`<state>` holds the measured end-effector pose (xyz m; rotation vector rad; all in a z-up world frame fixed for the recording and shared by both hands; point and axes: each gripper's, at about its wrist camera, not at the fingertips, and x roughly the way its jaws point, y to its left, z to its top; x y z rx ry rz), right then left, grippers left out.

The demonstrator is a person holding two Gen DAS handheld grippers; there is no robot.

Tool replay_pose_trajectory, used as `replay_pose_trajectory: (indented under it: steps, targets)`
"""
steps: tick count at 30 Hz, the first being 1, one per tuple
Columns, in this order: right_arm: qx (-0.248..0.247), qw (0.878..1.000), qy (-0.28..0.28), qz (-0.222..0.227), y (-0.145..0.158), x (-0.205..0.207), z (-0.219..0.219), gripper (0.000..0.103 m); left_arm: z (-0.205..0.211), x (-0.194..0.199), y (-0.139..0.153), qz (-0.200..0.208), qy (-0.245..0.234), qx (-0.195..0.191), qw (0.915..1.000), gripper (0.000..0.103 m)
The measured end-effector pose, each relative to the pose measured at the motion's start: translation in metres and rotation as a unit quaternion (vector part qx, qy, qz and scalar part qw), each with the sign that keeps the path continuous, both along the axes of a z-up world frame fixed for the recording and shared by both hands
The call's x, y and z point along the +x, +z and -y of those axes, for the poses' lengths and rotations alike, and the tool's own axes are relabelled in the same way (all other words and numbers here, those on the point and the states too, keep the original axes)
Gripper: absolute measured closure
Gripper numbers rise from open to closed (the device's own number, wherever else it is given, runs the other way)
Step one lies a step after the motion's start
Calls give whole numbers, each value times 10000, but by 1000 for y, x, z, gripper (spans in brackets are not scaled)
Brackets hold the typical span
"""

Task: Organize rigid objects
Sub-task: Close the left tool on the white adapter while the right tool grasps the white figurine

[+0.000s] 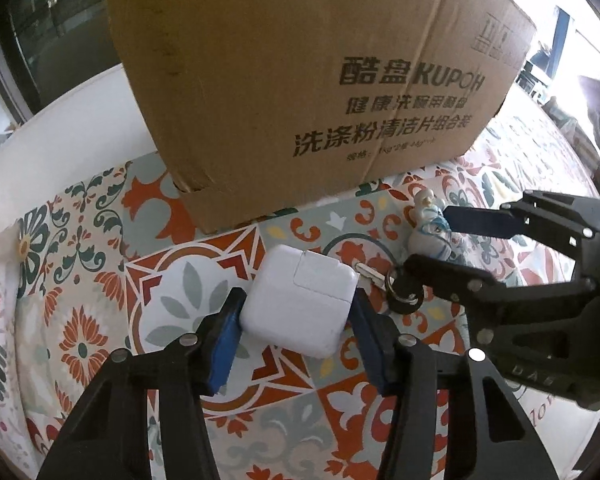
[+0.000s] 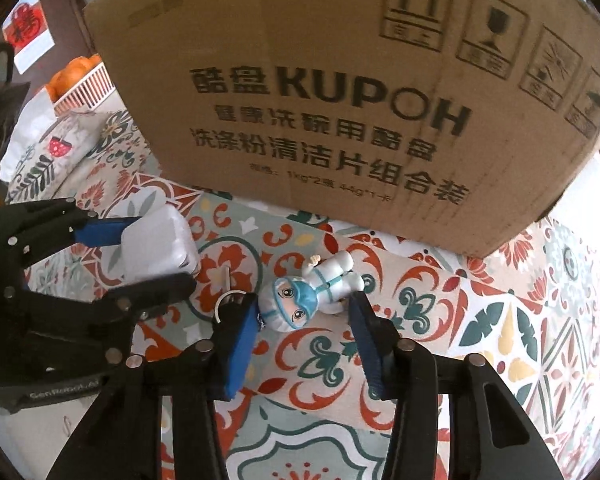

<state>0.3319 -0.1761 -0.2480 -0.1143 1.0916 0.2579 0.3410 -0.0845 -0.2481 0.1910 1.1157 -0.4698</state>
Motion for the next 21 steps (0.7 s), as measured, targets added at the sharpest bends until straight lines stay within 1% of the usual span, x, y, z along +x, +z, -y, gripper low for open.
replay_pose_trajectory:
  steps: [3,4,9,12,18,21]
  targets:
    - [8,10000,-11,39,1,-1,-1,56,1,-1,3,3,143,-25,9999,51]
    - [2,10000,-20,64,2,-2,-2,56,-8,-5,5,2,167,-42,9999,51]
    - [15,9999,-72,149,8,-9,1,56,-15,-12,9,-8,307,-163,9994,51]
    - [11,9997,-119,203,15,-15,4,56,-18,-26,19,63,394,-202,9990,51]
    - [87,9989,-304,334,32,-23,12,56,-24,-36,42,250,523,-267,9980,51]
    - [118,9985,-364,400,41,-28,15,56,-29,-41,54,383,553,-239,9974,51]
